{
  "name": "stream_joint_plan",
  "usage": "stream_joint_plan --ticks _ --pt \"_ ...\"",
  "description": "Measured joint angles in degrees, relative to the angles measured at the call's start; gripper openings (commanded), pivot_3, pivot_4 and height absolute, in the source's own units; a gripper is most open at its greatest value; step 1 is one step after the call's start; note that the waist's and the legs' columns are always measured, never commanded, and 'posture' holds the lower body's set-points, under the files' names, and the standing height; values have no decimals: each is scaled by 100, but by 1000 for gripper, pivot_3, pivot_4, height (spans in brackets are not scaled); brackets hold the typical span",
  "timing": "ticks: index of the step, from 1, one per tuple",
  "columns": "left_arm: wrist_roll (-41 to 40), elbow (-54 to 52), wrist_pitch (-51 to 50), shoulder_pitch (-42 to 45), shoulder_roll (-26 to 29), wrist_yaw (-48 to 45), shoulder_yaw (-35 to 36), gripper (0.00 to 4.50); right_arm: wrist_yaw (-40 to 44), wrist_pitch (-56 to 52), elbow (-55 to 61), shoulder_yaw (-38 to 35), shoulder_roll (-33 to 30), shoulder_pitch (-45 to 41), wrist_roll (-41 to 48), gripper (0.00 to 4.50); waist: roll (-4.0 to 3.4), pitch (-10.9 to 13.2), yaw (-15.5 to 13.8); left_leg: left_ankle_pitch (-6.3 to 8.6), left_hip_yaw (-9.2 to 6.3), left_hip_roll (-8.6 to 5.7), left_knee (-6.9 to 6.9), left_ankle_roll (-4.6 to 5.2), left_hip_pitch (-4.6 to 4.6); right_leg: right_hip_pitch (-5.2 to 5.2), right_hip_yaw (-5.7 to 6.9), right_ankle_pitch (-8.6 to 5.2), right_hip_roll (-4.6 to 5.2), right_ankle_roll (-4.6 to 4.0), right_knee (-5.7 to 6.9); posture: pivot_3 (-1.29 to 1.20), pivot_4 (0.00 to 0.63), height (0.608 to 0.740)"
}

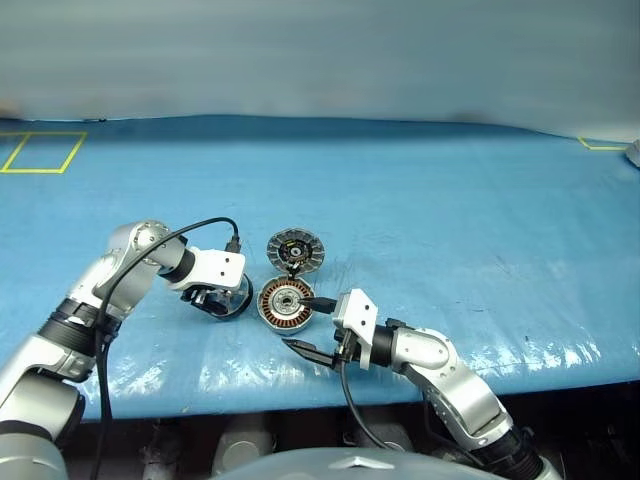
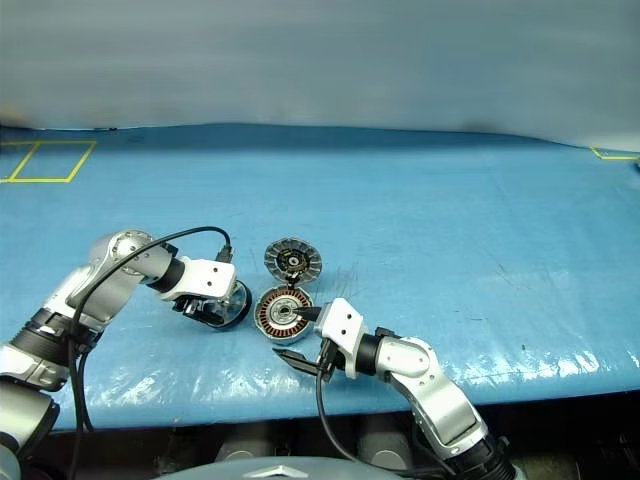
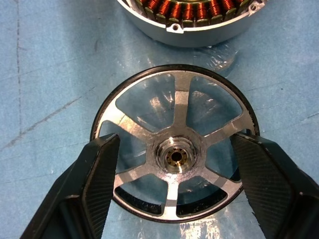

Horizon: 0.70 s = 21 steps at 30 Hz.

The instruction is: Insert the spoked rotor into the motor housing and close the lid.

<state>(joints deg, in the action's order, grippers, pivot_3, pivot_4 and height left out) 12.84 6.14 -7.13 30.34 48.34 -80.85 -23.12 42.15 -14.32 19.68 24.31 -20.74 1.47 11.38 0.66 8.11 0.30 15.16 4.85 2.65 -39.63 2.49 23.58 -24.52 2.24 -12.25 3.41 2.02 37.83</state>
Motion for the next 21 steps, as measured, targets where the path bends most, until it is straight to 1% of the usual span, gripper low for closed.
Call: stream_joint_plan --ticks 9,15,21 --pt "62 -89 -12 -93 7 81 33 2719 2 3 -18 6 8 0 0 3617 -4 -1 -10 0 0 1 0 -1 -3 1 0 0 0 0 2 0 150 740" --pt "-297 -330 -186 -369 197 -131 220 2719 1 5 -22 6 14 7 0 3617 -3 0 31 0 1 10 4 0 1 -4 -1 -2 0 -3 0 0 150 740" --pt "-484 -555 -310 -818 230 362 623 2719 44 12 -43 3 -14 -16 -1 3617 -5 1 27 0 1 29 8 0 -1 -4 0 -3 1 -4 0 0 150 740"
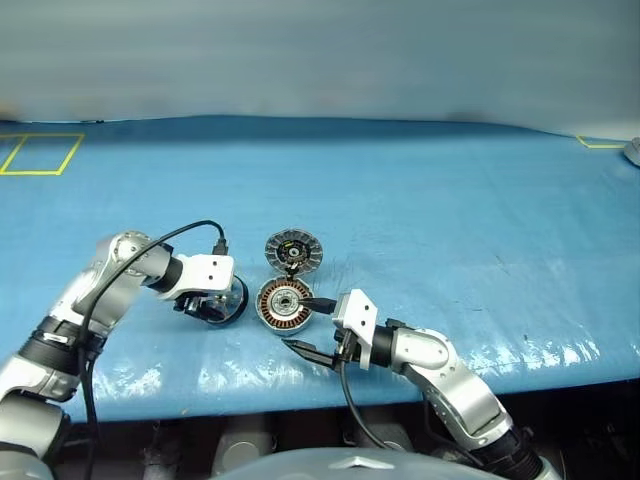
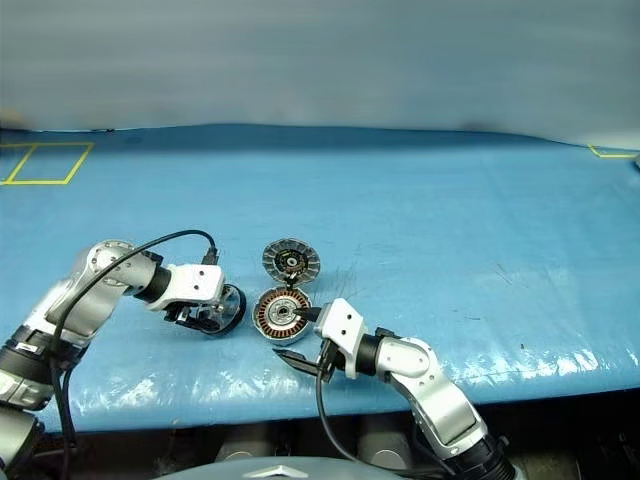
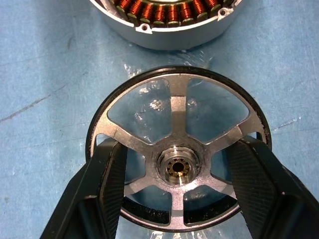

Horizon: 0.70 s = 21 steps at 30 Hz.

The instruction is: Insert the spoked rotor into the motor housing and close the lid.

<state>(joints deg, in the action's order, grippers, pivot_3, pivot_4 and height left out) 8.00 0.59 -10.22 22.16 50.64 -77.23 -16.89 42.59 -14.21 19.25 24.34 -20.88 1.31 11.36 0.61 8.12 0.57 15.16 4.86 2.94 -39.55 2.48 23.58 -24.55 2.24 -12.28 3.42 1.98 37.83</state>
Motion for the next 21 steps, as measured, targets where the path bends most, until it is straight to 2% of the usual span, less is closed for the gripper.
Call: stream_joint_plan --ticks 6,14,17,21 --pt "-474 -454 -242 -521 -40 332 443 2719 103 3 -69 0 -37 -56 0 3617 2 3 -4 0 1 3 0 -1 5 -5 2 0 0 0 -2 0 150 740" --pt "-2438 -1755 -1090 -1611 -476 702 1814 2719 40 -85 141 -343 95 16 428 3617 8 18 -2 1 0 7 2 -1 6 -3 8 -2 5 -4 -3 0 150 740" --pt "-2809 -1979 -1322 -1767 -798 924 1827 2719 2 -247 359 -581 11 34 640 3617 11 19 -34 1 -1 4 0 -1 3 1 10 -1 7 -2 -5 0 150 740" --pt "-2822 -1904 -1441 -1581 -1095 1218 1430 2719 1 -531 639 -798 -181 140 938 3617 13 20 -69 -1 -1 3 -1 -2 1 3 10 -1 4 -3 -3 0 150 740"
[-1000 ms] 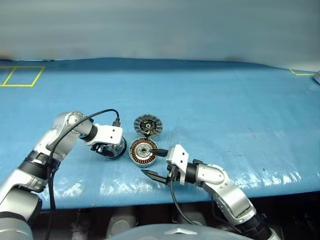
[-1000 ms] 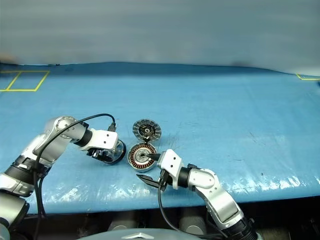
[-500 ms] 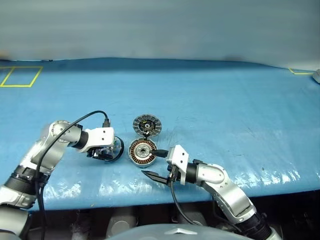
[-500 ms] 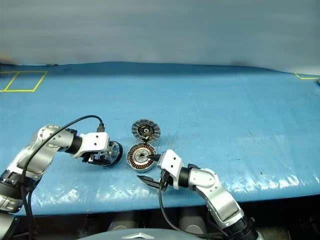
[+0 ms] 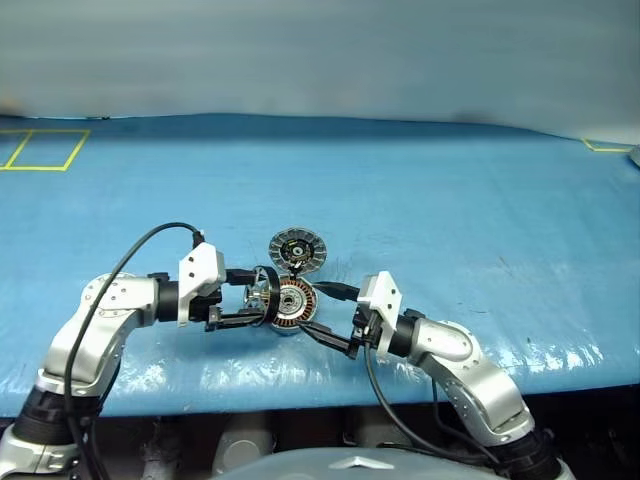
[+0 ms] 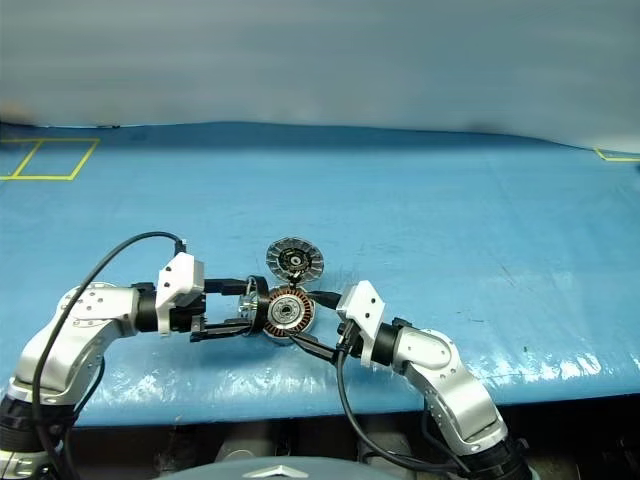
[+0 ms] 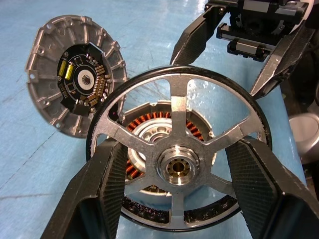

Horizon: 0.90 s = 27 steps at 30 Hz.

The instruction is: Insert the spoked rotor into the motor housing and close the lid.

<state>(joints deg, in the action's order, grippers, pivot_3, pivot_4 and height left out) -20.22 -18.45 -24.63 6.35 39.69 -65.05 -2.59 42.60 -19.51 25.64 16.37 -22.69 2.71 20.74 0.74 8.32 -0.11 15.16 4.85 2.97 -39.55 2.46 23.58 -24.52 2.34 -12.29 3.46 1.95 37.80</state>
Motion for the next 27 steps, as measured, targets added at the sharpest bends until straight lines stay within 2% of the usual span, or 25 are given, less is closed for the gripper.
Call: stream_joint_plan --ticks 4,9,17,21,27 --pt "142 488 32 454 -436 244 -490 2719 -8 -165 218 -246 -150 40 245 3617 3 1 -15 0 0 -26 1 1 1 1 -1 1 -5 0 -1 0 150 740" --pt "343 960 385 676 -459 167 -799 2719 -9 -254 418 -451 -355 374 439 3617 2 0 -11 0 -5 -31 12 0 0 -1 -2 -2 -3 -6 -2 0 150 740" --pt "426 914 141 1034 6 -62 -1109 2719 -53 -70 290 -620 -517 889 286 3617 6 -5 34 0 -3 -20 11 0 -10 2 -4 -3 0 -4 -1 0 150 740" --pt "423 735 -218 1164 265 -138 -1150 2719 -59 34 121 -597 -483 944 147 3617 5 -4 83 0 -1 2 17 0 -9 -2 -5 -4 -8 -6 -1 0 150 740" --pt "328 627 -614 1246 353 -182 -1159 2719 -58 88 -30 -392 -352 882 -22 3617 6 -4 74 -1 -2 2 21 -2 -7 -3 -5 -6 -9 -9 -3 0 150 740"
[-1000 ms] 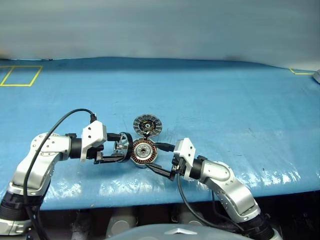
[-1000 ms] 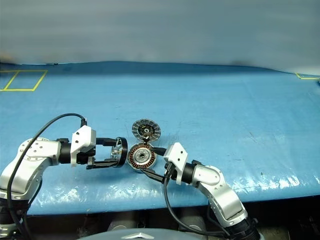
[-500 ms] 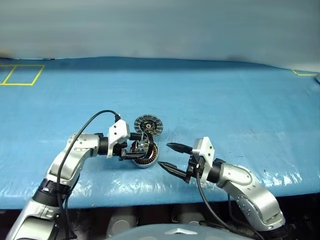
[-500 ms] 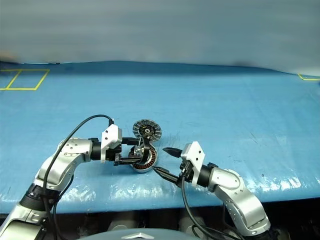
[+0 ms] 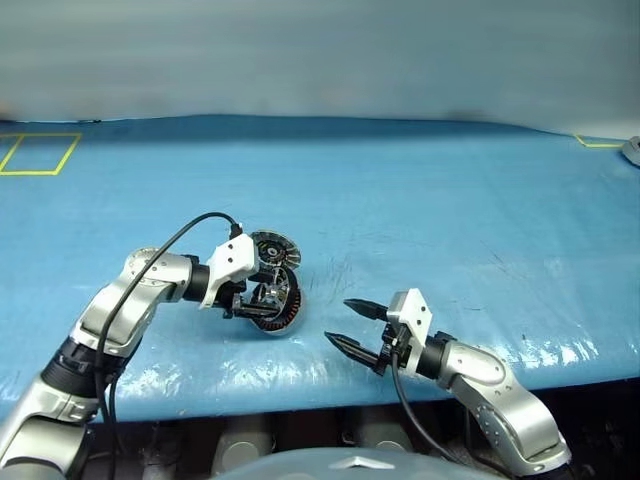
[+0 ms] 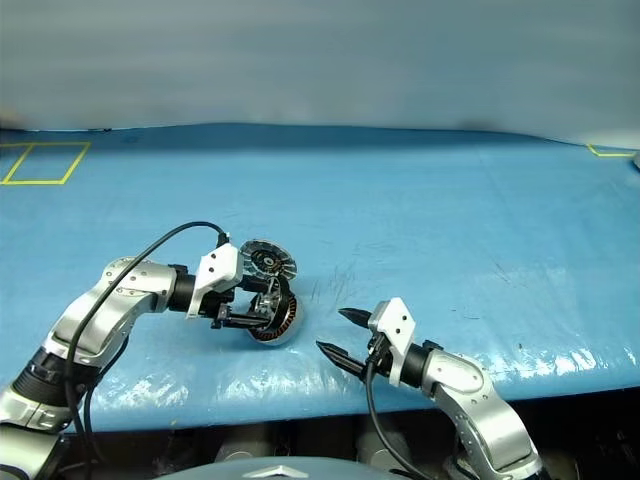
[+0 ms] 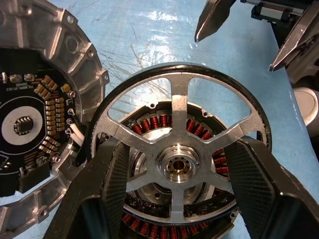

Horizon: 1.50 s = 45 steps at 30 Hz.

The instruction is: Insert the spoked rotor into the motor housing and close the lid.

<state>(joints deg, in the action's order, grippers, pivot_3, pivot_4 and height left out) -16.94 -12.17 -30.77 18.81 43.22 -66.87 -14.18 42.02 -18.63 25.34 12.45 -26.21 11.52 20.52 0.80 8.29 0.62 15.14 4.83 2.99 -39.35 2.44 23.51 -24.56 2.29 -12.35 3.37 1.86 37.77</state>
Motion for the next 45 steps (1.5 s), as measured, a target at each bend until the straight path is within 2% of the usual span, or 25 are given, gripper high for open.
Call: stream_joint_plan --ticks 6,11,15,20,32,38,45 --pt "-412 -145 -384 0 -133 27 39 2719 3 66 -32 71 28 -21 -91 3617 11 10 -17 0 -1 -3 -1 0 7 -3 0 1 4 2 -3 0 150 740" --pt "-439 -175 -404 0 -119 71 38 2719 1 83 -38 77 34 -88 -154 3617 13 12 -19 0 -2 -4 0 0 7 -4 0 1 3 2 -2 0 150 740" --pt "-100 -160 -287 5 131 120 -35 2719 -12 89 -50 119 58 -97 -219 3617 12 14 -17 0 -1 -3 0 0 6 -3 0 0 3 1 -3 0 150 740" --pt "243 -96 -81 103 122 293 -153 2719 -25 89 -52 133 109 -98 -229 3617 12 14 -38 0 0 -5 -1 0 5 -1 0 1 6 2 -3 0 150 740" --pt "442 -48 -102 341 53 133 -345 2719 -105 89 -52 198 117 -100 -275 3617 12 13 -94 0 -1 -7 -1 0 5 0 0 1 6 2 -3 0 150 740" --pt "682 94 -72 296 -15 165 -672 4460 -117 90 -62 241 124 -102 -350 3617 14 16 -115 0 1 -9 -1 0 8 -5 -1 1 4 2 -3 0 150 740" --pt "345 1 -242 255 -51 133 -512 4460 -118 95 -171 245 135 -116 -423 3617 18 20 -129 0 -1 -5 -2 0 10 -5 0 1 4 2 -3 0 150 740"
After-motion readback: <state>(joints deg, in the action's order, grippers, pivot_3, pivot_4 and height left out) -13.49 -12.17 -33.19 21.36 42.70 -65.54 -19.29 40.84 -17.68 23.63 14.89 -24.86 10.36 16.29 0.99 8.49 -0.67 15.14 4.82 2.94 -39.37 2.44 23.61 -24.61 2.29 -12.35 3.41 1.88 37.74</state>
